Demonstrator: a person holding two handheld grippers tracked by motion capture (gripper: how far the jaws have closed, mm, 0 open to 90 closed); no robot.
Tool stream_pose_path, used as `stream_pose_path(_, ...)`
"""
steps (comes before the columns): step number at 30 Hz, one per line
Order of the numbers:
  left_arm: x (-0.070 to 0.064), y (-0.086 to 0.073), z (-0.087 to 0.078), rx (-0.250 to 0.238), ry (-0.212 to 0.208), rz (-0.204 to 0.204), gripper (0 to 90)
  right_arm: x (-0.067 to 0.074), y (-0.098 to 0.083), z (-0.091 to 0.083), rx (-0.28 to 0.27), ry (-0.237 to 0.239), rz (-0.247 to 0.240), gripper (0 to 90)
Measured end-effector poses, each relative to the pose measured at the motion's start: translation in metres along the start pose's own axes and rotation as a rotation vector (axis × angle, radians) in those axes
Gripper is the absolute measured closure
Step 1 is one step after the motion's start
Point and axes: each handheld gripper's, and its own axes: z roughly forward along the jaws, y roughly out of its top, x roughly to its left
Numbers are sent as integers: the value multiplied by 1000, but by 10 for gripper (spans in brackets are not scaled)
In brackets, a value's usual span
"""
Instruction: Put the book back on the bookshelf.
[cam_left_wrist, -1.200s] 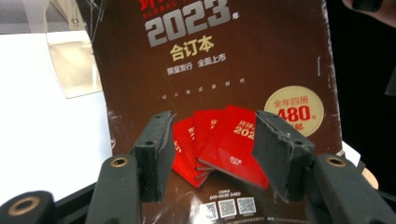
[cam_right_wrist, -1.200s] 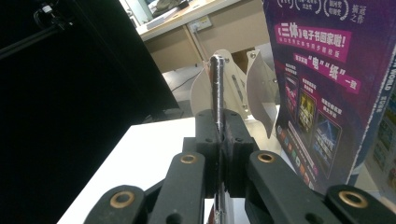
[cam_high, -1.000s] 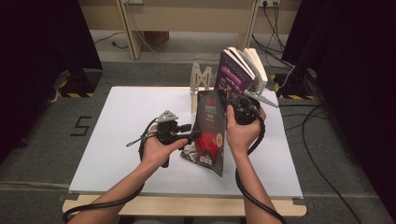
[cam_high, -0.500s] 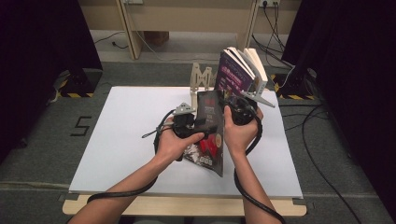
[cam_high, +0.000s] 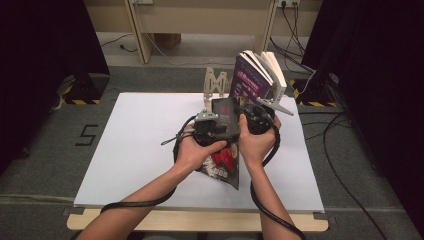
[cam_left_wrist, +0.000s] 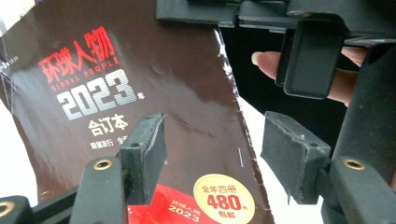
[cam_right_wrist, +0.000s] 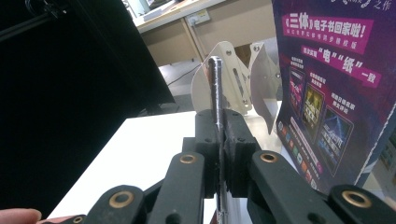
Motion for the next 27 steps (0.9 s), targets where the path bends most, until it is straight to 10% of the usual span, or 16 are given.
stream_pose_path(27,-14,2,17,2,87,39,420,4,-2,-1,-4,-10,3,857)
